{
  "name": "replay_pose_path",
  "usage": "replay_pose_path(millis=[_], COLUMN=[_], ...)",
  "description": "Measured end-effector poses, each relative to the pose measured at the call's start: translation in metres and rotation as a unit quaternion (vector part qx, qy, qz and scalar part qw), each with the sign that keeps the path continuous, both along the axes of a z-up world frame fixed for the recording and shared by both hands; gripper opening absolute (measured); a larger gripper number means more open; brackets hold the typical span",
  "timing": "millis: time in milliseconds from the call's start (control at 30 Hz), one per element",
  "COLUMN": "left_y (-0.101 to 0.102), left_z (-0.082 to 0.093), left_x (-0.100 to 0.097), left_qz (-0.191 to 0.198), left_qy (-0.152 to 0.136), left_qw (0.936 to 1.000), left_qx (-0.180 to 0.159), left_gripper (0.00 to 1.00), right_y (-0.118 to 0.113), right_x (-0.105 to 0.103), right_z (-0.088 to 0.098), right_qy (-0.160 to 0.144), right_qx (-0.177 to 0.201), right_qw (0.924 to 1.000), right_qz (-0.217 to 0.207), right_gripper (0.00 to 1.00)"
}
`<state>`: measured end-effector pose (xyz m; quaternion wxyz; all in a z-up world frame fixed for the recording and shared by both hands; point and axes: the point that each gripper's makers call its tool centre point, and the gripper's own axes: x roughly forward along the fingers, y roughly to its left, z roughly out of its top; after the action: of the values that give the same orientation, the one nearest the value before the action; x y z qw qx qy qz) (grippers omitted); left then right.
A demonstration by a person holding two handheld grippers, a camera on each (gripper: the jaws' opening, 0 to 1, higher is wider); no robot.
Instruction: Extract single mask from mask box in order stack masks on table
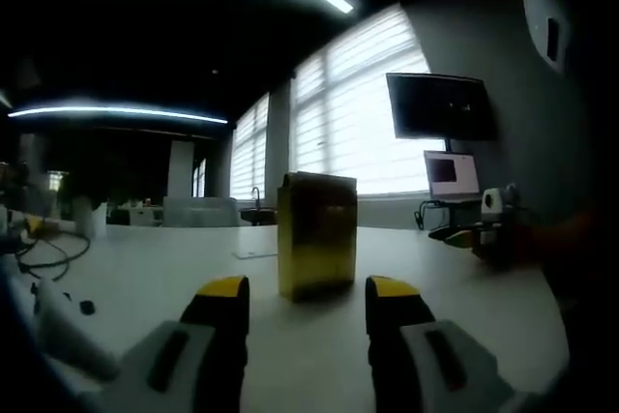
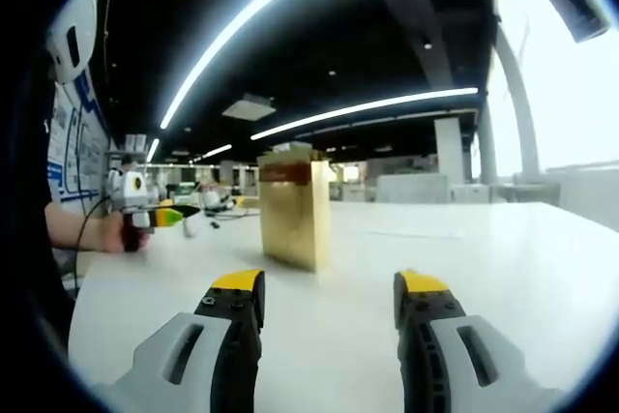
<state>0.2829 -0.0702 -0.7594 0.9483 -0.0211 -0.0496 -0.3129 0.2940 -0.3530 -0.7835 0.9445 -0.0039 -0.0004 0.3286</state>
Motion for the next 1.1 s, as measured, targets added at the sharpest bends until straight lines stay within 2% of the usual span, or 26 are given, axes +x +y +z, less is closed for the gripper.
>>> replay_pose_path(millis=[167, 267, 400, 567, 667, 833, 967, 1100], left_y=[0.001, 0.001, 0.001, 0.003, 0.003, 0.003, 0.003, 0.001], left_z=[0.0, -0.001, -0.003, -0.001, -0.002, -0.002, -0.002, -0.004], left_x=[0.0, 0.001, 0.001, 0.001, 0.001, 0.002, 0.001, 0.001], left_qz=[0.003, 0.003, 0.005, 0.004, 0.003, 0.004, 0.005, 0.005], left_qy=[0.0, 0.001, 0.002, 0.004, 0.005, 0.004, 0.002, -0.002], left_qw=[1.0, 1.0, 1.0, 1.0, 1.0, 1.0, 0.9999, 0.9998], left_qx=[-0.002, 0.002, 0.007, 0.002, 0.004, 0.008, 0.01, 0.021], left_gripper=[0.51, 0.51, 0.5, 0.49, 0.49, 0.51, 0.54, 0.55], right_y=[-0.001, -0.005, -0.006, -0.003, 0.002, 0.012, 0.012, 0.01], right_x=[0.0, 0.001, 0.002, 0.0, -0.002, -0.006, -0.006, -0.005], right_z=[0.001, -0.003, -0.005, -0.003, -0.003, -0.007, -0.005, -0.001], right_qy=[0.003, 0.001, 0.005, 0.009, 0.002, -0.003, -0.003, -0.011], right_qx=[0.006, -0.013, -0.018, -0.004, -0.012, -0.037, -0.029, -0.024], right_qw=[1.0, 0.9999, 0.9998, 0.9999, 0.9999, 0.999, 0.9994, 0.9995], right_qz=[0.0, -0.004, -0.006, 0.003, 0.012, 0.024, 0.019, 0.015], right_gripper=[0.47, 0.35, 0.33, 0.44, 0.48, 0.5, 0.54, 0.55])
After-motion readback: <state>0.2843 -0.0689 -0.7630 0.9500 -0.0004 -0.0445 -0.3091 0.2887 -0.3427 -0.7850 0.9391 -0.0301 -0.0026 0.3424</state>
